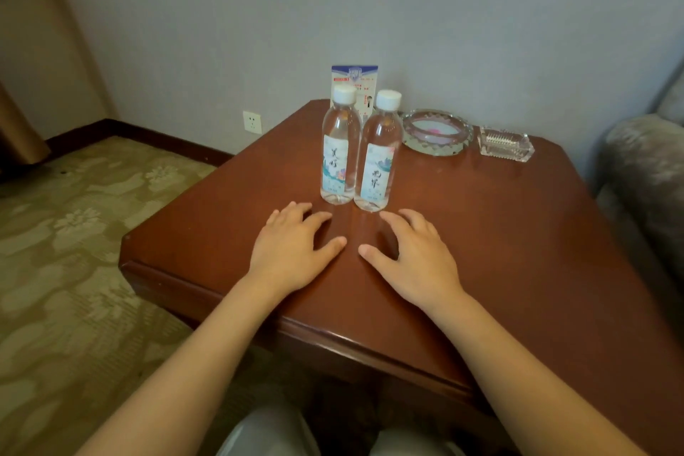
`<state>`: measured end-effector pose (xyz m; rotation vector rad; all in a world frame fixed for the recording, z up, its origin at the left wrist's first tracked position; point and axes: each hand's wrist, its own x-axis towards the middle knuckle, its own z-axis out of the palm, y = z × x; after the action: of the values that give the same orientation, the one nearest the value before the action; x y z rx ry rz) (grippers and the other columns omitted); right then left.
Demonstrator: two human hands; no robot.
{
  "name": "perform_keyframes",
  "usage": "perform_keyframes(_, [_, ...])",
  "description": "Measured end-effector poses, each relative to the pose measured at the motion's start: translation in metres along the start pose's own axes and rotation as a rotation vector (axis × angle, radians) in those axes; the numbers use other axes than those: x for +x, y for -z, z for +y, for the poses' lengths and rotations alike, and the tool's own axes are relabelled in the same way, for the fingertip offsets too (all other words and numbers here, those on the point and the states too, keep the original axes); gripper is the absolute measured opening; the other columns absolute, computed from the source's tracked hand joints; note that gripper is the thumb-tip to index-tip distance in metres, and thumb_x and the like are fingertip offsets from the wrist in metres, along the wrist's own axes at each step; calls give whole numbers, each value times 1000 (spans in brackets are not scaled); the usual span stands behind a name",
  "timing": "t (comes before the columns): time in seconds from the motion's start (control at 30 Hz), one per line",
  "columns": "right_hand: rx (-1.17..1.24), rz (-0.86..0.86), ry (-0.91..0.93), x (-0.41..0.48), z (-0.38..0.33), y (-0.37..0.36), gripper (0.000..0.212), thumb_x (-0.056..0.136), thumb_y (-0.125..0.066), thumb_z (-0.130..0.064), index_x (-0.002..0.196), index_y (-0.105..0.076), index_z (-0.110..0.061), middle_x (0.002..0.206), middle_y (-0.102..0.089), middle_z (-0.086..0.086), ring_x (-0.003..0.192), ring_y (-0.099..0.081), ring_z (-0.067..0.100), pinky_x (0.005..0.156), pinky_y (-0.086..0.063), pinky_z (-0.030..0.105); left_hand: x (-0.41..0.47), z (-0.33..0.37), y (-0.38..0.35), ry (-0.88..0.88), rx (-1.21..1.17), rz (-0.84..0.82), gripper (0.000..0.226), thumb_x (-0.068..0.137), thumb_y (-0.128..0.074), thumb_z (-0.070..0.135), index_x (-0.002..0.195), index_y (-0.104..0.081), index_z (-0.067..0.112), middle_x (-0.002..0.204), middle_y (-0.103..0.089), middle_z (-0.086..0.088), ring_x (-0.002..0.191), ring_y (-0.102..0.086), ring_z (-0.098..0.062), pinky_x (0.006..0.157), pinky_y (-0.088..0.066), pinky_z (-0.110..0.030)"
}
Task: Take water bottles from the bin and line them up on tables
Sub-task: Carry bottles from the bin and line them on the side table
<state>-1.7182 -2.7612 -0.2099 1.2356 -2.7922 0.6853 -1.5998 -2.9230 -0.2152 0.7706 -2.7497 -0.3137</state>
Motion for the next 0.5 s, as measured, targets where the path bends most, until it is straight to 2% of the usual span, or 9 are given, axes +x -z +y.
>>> perform_keyframes(0.17, [-74,-16,46,0,-2,-2,69,92,-45,-66,149,-40,-28,148,-43,2,138,-35,25,117,-28,43,0,0,-1,15,30,-21,63,91,-39,68,144,-42,36,156,-33,1,147,-23,-22,120,-14,-39])
perform_keyframes(0.5, [-60,-9,46,1,2,-5,68,90,-46,-67,145,-45,-26,149,-44,2,142,-32,22,121,-23,46,-2,-1,-8,20,40,31,61,90,-45,64,140,-50,31,151,-41,-3,145,-28,-25,119,-20,-43])
